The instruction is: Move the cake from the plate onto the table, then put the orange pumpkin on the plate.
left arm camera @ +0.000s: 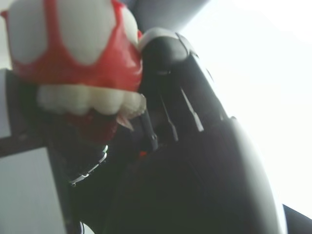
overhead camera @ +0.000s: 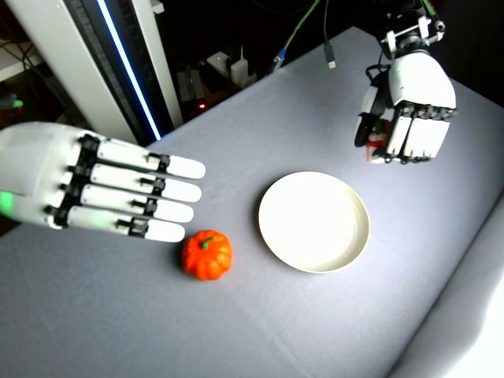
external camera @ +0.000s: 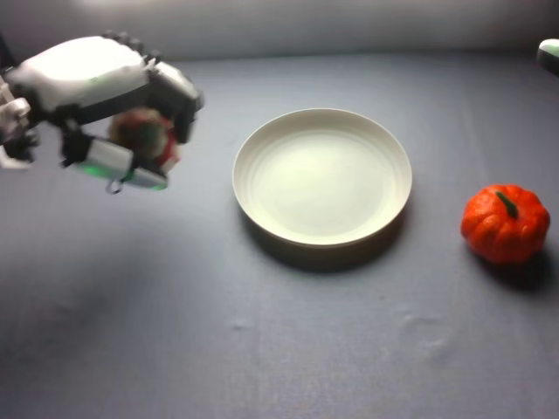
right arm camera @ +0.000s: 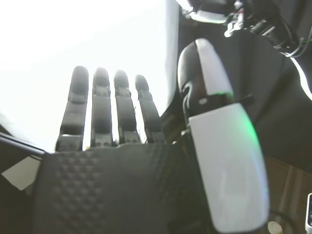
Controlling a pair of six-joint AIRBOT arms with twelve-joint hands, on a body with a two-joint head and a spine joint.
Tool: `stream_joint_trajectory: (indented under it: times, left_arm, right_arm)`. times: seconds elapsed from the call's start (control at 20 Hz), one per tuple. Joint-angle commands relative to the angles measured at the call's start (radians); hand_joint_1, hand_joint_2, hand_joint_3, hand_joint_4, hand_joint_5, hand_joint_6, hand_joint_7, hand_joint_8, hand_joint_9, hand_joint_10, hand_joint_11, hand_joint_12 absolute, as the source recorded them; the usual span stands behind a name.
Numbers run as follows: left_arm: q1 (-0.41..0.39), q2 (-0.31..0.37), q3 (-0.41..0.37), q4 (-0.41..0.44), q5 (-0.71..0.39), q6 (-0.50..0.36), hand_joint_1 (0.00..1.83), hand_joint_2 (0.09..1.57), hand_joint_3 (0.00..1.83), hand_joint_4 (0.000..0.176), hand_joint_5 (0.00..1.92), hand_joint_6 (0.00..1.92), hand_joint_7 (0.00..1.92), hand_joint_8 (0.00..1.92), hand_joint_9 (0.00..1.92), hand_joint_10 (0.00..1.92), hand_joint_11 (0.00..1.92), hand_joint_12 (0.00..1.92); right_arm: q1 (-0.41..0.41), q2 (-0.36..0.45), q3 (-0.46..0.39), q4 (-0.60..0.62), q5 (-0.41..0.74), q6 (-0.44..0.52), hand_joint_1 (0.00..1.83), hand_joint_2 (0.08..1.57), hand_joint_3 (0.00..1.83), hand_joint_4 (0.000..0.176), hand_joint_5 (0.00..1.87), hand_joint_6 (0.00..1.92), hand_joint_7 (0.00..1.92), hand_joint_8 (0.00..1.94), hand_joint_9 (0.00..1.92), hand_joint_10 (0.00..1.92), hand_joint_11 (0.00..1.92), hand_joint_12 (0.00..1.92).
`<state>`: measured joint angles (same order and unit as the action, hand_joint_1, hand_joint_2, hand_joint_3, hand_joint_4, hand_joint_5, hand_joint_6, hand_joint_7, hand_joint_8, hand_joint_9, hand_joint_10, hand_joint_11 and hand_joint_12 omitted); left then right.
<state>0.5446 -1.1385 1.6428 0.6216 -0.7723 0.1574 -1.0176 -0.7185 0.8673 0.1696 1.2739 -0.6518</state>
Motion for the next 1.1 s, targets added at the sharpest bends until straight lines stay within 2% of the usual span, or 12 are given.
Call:
stream_joint_trajectory:
  times: [0.0,0.15,0.2,0.25,0.3,0.4,0.5,0.6,0.75,0.9,0.95,1.05]
  left_arm:
    - [0.006,0.026,-0.009,-0.085,-0.110,0.000,1.23,1.22,0.00,0.000,0.88,1.00,0.80,1.56,0.78,1.91,0.89,1.92]
    - [0.092,0.082,-0.056,-0.160,-0.137,0.000,1.21,1.27,0.00,0.000,0.74,1.20,0.75,1.67,0.85,1.92,0.97,1.92]
    - [0.123,0.095,-0.065,-0.188,-0.143,0.000,1.19,1.30,0.00,0.000,0.69,1.25,0.70,1.74,0.83,1.92,0.90,1.92]
    - [0.154,0.106,-0.074,-0.216,-0.151,0.000,1.19,1.31,0.00,0.000,0.69,1.27,0.67,1.79,0.85,1.92,0.95,1.92]
    - [0.188,0.119,-0.085,-0.245,-0.160,0.000,1.29,1.32,0.00,0.000,0.65,1.29,0.60,1.74,0.63,1.91,0.89,1.92]
    - [0.257,0.143,-0.108,-0.305,-0.173,0.000,1.18,1.31,0.00,0.000,0.66,1.33,0.67,1.77,0.81,1.92,0.94,1.92]
    - [0.343,0.148,-0.120,-0.377,-0.203,0.000,1.17,1.30,0.00,0.000,0.65,1.35,0.72,1.69,0.89,1.92,1.02,1.92]
    - [0.404,0.141,-0.120,-0.437,-0.230,0.000,1.15,1.31,0.00,0.000,0.65,1.40,0.71,1.65,0.75,1.92,0.90,1.92]
    - [0.433,0.120,-0.118,-0.440,-0.222,0.000,1.17,1.31,0.00,0.000,0.64,1.37,0.72,1.68,0.71,1.92,0.78,1.92]
    - [0.445,0.106,-0.110,-0.448,-0.216,0.000,1.14,1.33,0.00,0.000,0.58,1.40,0.65,1.74,0.44,1.92,0.56,1.92]
    - [0.445,0.102,-0.105,-0.452,-0.212,0.000,1.10,1.19,0.00,0.000,0.35,0.96,0.31,1.27,0.26,1.63,0.29,1.81]
    - [0.446,0.099,-0.101,-0.458,-0.208,0.000,1.04,1.09,0.00,0.000,0.37,0.40,0.33,0.57,0.27,1.11,0.13,1.63]
  right_arm:
    - [0.006,0.004,-0.002,0.010,0.126,0.004,0.84,1.27,0.00,0.000,0.16,0.00,0.17,0.00,0.18,0.00,0.00,0.45]
    - [0.000,0.007,-0.008,0.014,0.135,0.004,0.84,1.27,0.00,0.000,0.16,0.00,0.16,0.00,0.16,0.00,0.00,0.38]
    - [-0.004,0.009,-0.010,0.018,0.140,0.004,0.85,1.26,0.00,0.000,0.18,0.01,0.20,0.01,0.19,0.01,0.00,0.50]
    - [-0.006,0.009,-0.011,0.019,0.142,0.004,0.87,1.26,0.00,0.000,0.19,0.00,0.20,0.00,0.19,0.01,0.00,0.51]
    - [-0.007,0.009,-0.013,0.020,0.142,0.004,0.86,1.27,0.00,0.000,0.18,0.00,0.18,0.00,0.18,0.00,0.00,0.47]
    - [-0.007,0.009,-0.016,0.020,0.143,0.004,0.82,1.26,0.00,0.000,0.14,0.00,0.12,0.01,0.12,0.01,0.00,0.26]
    - [-0.007,0.009,-0.016,0.021,0.143,0.004,0.81,1.26,0.00,0.000,0.15,0.00,0.16,0.01,0.15,0.01,0.00,0.33]
    - [-0.007,0.009,-0.016,0.021,0.144,0.004,0.81,1.26,0.00,0.000,0.16,0.00,0.17,0.00,0.16,0.01,0.00,0.44]
    - [-0.009,0.009,-0.019,0.021,0.147,0.004,0.82,1.27,0.00,0.000,0.14,0.00,0.15,0.00,0.13,0.00,0.00,0.32]
    - [-0.011,0.009,-0.021,0.021,0.150,0.004,0.84,1.25,0.00,0.000,0.15,0.00,0.16,0.00,0.15,0.01,0.00,0.25]
    - [-0.011,0.010,-0.022,0.021,0.152,0.004,0.83,1.25,0.00,0.000,0.16,0.00,0.17,0.00,0.16,0.01,0.00,0.29]
    - [-0.011,0.010,-0.022,0.021,0.154,0.004,0.80,1.24,0.00,0.000,0.17,0.00,0.16,0.00,0.16,0.00,0.00,0.39]
